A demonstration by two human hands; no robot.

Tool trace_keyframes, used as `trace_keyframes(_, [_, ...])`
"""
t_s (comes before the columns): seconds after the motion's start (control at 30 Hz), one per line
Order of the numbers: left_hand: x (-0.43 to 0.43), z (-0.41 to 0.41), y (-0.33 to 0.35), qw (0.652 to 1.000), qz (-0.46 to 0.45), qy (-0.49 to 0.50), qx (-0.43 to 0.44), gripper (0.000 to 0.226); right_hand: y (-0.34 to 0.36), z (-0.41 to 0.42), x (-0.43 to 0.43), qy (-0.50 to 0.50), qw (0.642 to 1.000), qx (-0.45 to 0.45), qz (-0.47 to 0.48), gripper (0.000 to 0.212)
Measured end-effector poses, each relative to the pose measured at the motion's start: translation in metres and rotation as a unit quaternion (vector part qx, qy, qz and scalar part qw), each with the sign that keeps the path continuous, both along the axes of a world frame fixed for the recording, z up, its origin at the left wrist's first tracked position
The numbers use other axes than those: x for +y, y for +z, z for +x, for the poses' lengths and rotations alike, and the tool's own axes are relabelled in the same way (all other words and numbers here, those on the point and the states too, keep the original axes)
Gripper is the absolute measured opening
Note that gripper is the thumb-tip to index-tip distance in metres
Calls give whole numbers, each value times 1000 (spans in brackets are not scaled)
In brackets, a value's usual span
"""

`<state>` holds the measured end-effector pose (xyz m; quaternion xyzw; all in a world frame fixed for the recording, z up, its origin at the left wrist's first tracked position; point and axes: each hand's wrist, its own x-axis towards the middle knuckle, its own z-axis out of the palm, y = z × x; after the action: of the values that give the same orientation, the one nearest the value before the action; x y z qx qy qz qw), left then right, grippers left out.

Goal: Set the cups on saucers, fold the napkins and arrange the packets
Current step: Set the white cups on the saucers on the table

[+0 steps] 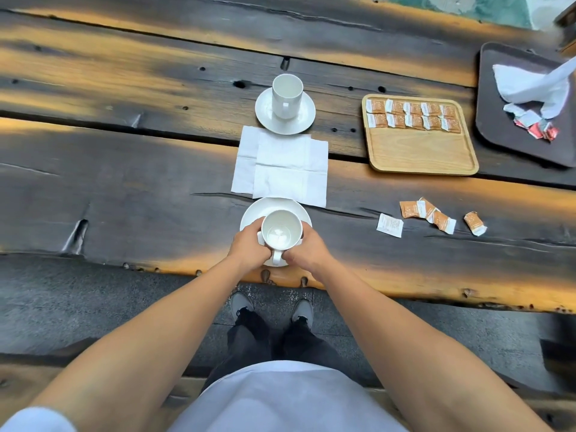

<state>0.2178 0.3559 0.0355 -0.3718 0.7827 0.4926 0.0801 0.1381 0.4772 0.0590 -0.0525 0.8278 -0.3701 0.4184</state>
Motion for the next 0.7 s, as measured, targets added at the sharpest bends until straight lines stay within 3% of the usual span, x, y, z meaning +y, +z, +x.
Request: trace_keyframes(0.7, [-17,-18,-12,1000,26,9,-14,67,-11,-23,-20,-7,999,-42,9,71])
